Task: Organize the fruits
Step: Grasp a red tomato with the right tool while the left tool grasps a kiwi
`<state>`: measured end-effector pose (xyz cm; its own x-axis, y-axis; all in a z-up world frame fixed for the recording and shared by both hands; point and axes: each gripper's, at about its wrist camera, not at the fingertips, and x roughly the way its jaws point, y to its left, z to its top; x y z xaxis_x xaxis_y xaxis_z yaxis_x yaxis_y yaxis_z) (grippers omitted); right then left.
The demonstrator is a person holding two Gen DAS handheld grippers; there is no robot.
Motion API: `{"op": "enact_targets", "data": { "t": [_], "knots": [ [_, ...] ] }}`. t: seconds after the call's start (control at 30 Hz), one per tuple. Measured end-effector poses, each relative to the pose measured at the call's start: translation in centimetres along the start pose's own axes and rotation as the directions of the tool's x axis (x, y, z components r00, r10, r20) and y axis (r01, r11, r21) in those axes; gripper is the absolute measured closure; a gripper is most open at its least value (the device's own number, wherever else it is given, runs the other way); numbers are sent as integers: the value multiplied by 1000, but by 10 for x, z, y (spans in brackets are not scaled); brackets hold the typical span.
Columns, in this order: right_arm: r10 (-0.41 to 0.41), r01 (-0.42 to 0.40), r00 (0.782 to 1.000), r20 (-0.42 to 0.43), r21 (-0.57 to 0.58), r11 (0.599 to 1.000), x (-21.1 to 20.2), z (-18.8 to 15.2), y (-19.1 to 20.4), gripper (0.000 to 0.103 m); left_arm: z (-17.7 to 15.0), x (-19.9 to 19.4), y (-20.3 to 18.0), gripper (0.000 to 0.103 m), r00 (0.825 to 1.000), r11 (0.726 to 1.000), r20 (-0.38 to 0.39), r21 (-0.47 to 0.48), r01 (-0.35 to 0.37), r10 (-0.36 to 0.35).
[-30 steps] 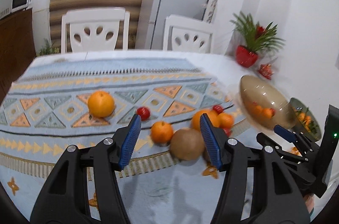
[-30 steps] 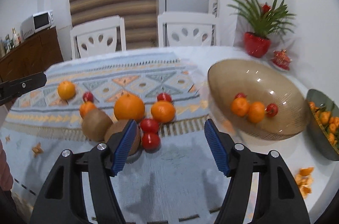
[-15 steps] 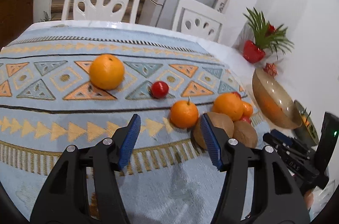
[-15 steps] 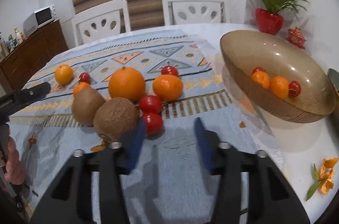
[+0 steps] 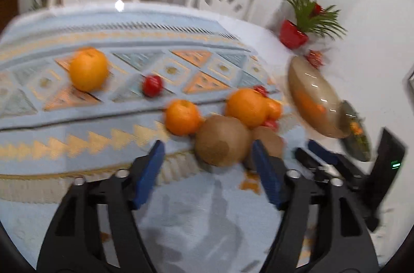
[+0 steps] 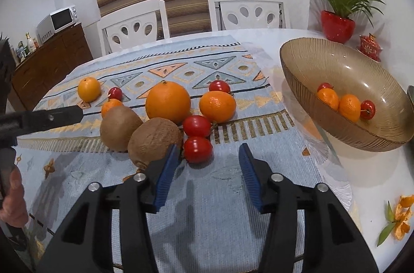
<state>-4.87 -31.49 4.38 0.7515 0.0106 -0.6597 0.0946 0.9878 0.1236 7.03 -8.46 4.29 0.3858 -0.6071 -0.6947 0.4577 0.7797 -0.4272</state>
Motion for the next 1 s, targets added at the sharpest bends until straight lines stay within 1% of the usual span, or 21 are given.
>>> {"op": "enact_targets", "data": {
  "t": [0.03, 0.07, 0.1, 0.13, 0.17, 0.2, 0.3, 0.43, 0.5, 0.53, 0.57, 0.7, 0.8, 0.93, 1.0],
  "knots": [
    [-3, 3, 1000, -7, 4, 1000, 2, 0, -1, 51, 1, 6, -1, 29, 999, 999, -31, -22, 42, -43],
    [-6, 7, 1000, -17, 12, 1000, 4, 0, -3, 51, 0, 11, -3, 29, 998, 998, -44, -33, 47, -48],
    [-8, 9, 999, -34, 25, 1000, 7, 1, -6, 53, 0, 16, -4, 29, 998, 999, -49, -41, 31, -33],
    [1, 0, 999, -42, 30, 1000, 9, 1, -7, 54, 0, 23, -5, 29, 998, 999, -56, -49, -3, 1],
    [14, -12, 999, -50, 35, 999, 11, 1, -9, 54, 0, 30, -5, 30, 998, 998, -64, -57, -19, 16],
    [23, -21, 998, -58, 36, 999, 12, 1, -10, 54, 0, 36, -4, 30, 998, 997, -69, -73, -19, 14],
    [34, -32, 995, -95, 18, 999, 19, 2, -6, 54, 0, 55, 1, 30, 996, 990, -79, -136, 18, -29],
    [9, -9, 991, -136, -3, 1000, 29, 8, 0, 55, -1, 62, -6, 29, 999, 995, -43, -103, -8, 4],
    [10, -12, 990, -140, -17, 1000, 33, 12, 1, 59, 0, 64, -8, 29, 1000, 996, -30, -87, -11, 8],
    [9, -13, 989, -146, -25, 1000, 35, 13, 1, 62, 0, 64, -8, 29, 1000, 996, -23, -84, -3, 1],
    [13, -18, 988, -153, -31, 999, 37, 13, 1, 62, 0, 65, -7, 29, 1000, 996, -17, -84, 2, -4],
    [70, -73, 978, -197, -6, 997, 46, 14, -3, 63, -1, 64, -6, 30, 1000, 996, 0, -85, 8, -8],
    [123, -115, 971, -206, 50, 992, 53, 18, -13, 64, 0, 65, -6, 31, 1000, 996, 3, -87, 8, -8],
    [154, -138, 966, -209, 89, 986, 58, 21, -19, 65, 0, 66, -6, 30, 1000, 996, 7, -85, 11, -10],
    [147, -133, 968, -203, 80, 988, 57, 20, -17, 68, -1, 65, -6, 30, 1000, 996, 8, -83, 16, -15]
  ]
}}
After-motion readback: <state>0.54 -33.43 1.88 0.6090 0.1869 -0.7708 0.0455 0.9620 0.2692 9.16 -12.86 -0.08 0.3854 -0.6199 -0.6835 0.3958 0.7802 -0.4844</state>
